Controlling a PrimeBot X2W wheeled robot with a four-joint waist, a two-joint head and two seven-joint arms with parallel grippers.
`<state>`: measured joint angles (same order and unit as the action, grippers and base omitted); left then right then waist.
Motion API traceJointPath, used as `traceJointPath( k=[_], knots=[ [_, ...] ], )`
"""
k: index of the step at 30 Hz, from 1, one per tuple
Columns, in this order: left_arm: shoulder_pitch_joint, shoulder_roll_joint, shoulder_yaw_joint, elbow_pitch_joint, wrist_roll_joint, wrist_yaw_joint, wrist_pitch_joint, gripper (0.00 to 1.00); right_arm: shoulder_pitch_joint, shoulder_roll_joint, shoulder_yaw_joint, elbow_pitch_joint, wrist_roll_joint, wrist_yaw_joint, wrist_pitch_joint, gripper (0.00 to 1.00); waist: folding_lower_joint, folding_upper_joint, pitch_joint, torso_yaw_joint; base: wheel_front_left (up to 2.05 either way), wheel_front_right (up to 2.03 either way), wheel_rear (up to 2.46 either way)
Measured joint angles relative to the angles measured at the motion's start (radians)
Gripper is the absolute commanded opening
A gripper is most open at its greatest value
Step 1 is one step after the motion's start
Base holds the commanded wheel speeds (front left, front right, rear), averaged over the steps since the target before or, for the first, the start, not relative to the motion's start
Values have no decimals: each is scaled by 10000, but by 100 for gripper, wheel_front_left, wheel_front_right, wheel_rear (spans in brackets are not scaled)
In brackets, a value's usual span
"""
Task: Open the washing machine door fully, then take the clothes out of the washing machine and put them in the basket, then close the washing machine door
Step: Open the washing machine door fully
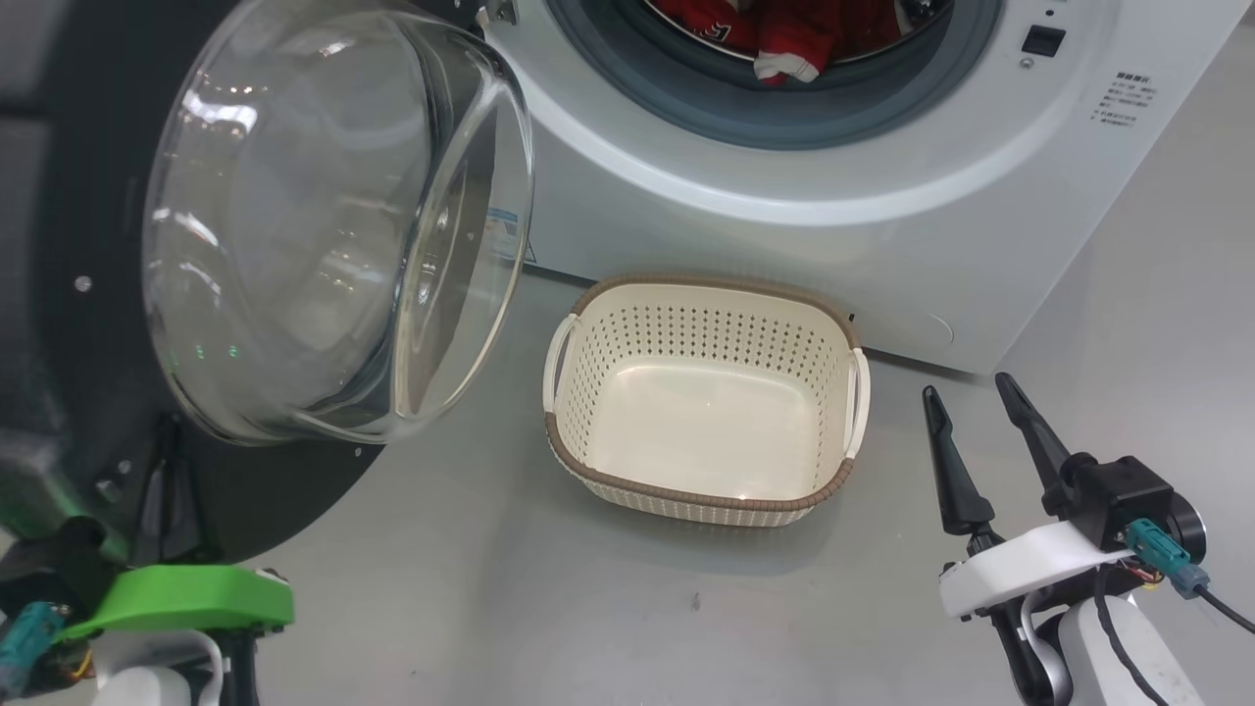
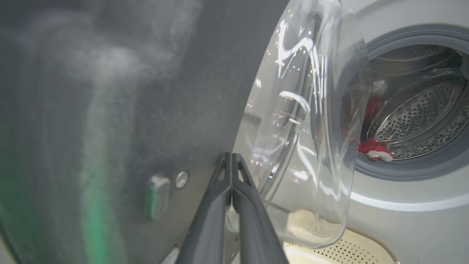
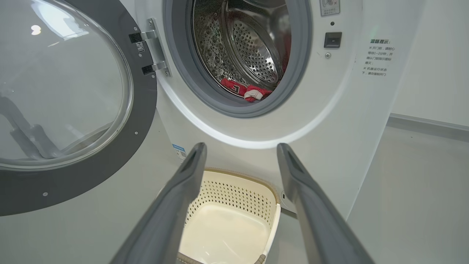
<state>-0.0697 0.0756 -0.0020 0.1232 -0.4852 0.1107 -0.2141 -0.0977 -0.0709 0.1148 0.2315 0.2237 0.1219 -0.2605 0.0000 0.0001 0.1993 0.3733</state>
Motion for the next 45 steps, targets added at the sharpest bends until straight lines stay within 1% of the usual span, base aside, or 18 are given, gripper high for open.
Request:
traceJointPath(
  k=[4, 12, 23, 35, 45],
  knots=[
    [-366, -12, 424, 207, -222, 0, -96, 0, -135, -134, -40, -54, -71, 0, 0, 100, 0, 0, 286, -15, 0, 0, 0],
    [-778, -10, 997, 569, -247, 31, -261, 0, -361, -228, -44, -105, -163, 2, 0, 100, 0, 0, 705, -20, 0, 0, 0],
    [-1098, 44, 1896, 1078, -355, 65, -343, 0, -534, -272, 52, -104, -163, 2, 0, 100, 0, 0, 972, -91, 0, 0, 0],
    [-1156, -35, 1979, 1377, -247, 73, -351, 0, -581, -272, 56, -58, -163, 2, 0, 100, 0, 0, 932, -144, 0, 0, 0],
    [-1105, -82, 1519, 1191, 339, 75, -353, 0, -579, -247, 207, 75, -144, 2, 0, 100, 0, 0, 576, -175, 0, 0, 0]
  ],
)
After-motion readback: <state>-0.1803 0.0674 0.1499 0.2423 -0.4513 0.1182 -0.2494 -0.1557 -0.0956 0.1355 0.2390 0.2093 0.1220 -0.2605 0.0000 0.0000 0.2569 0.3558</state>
